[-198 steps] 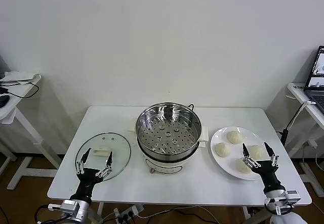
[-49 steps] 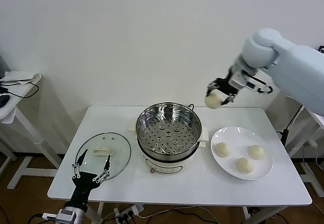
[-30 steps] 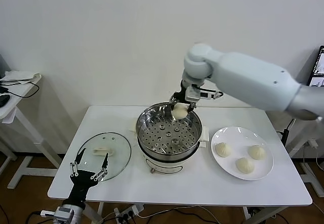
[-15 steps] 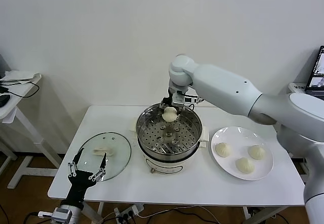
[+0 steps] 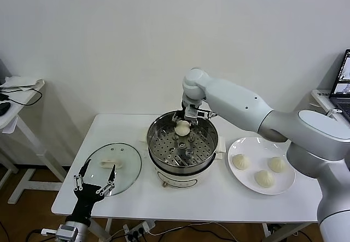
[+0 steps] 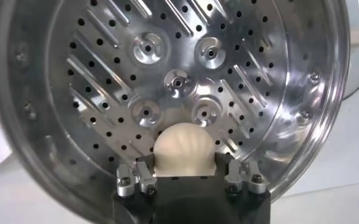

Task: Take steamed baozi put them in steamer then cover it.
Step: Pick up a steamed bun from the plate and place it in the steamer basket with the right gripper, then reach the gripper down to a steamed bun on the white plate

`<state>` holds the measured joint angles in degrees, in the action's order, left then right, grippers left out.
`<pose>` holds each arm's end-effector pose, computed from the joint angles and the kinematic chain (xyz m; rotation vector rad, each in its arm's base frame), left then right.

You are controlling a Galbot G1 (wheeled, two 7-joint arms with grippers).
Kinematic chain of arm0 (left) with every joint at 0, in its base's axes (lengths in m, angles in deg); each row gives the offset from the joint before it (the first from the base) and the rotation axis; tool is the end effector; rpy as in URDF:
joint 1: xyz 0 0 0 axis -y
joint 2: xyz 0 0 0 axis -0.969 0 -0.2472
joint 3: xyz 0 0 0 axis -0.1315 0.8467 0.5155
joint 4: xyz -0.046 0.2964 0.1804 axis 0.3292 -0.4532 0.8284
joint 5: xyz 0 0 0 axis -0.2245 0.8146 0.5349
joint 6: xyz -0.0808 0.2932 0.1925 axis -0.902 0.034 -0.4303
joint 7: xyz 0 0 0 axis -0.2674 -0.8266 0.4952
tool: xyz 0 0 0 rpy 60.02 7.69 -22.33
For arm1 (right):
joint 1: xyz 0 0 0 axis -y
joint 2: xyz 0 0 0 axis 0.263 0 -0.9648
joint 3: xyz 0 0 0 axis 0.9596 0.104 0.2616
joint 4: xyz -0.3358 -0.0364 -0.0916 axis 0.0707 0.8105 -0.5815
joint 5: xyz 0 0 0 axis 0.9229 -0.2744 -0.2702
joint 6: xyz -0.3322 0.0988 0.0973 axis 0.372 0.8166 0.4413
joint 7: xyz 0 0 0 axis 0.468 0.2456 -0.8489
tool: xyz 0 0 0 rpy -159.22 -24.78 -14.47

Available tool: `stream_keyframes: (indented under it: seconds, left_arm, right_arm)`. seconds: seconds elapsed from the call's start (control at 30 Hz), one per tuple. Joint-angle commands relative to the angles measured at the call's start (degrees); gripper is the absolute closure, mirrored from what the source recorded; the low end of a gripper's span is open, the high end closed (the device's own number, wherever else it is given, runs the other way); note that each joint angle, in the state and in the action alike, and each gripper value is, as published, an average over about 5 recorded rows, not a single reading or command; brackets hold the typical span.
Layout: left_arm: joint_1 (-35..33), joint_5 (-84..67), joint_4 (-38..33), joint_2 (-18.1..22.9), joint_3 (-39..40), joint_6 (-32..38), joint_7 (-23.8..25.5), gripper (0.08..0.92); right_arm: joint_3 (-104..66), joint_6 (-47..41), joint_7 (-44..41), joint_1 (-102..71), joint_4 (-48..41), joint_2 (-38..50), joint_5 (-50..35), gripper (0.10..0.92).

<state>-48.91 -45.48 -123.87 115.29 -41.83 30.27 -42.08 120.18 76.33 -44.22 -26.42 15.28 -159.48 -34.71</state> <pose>0.1593 0.0776 -0.3192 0.1471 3.0669 0.3867 0.6120 0.1369 -0.0939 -1.9382 0.3281 -2.4233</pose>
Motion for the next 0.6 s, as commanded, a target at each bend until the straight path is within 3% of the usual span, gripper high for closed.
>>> stream_keyframes:
  seconds: [0.03,0.23,0.47,0.6]
  left_arm:
    - [-0.02,0.07,0.12,-0.07,-0.09,0.18,0.02,0.177]
    - [-0.03,0.1,0.19,-0.13,0.05,0.01,0.01,0.177]
    - [-0.15,0.14,-0.14,-0.14,0.48,-0.34,-0.08,0.177]
    - [-0.38,0.18,-0.41,-0.21,0.52,-0.42,-0.08,0.177]
  right_arm:
    - [-0.46,-0.58,0.55,-0.86,-0.71,-0.49,0.67,0.308]
    - [1.81,-4.83,-1.86,1.92,4.67,3.1,-7.03,0.208]
    - [4.86,-12.13,-5.69,10.31,13.19,13.26,-23.18,0.203]
    - [7.74,-22.39,-9.72,17.01,18.68,21.81,-34.28,0.203]
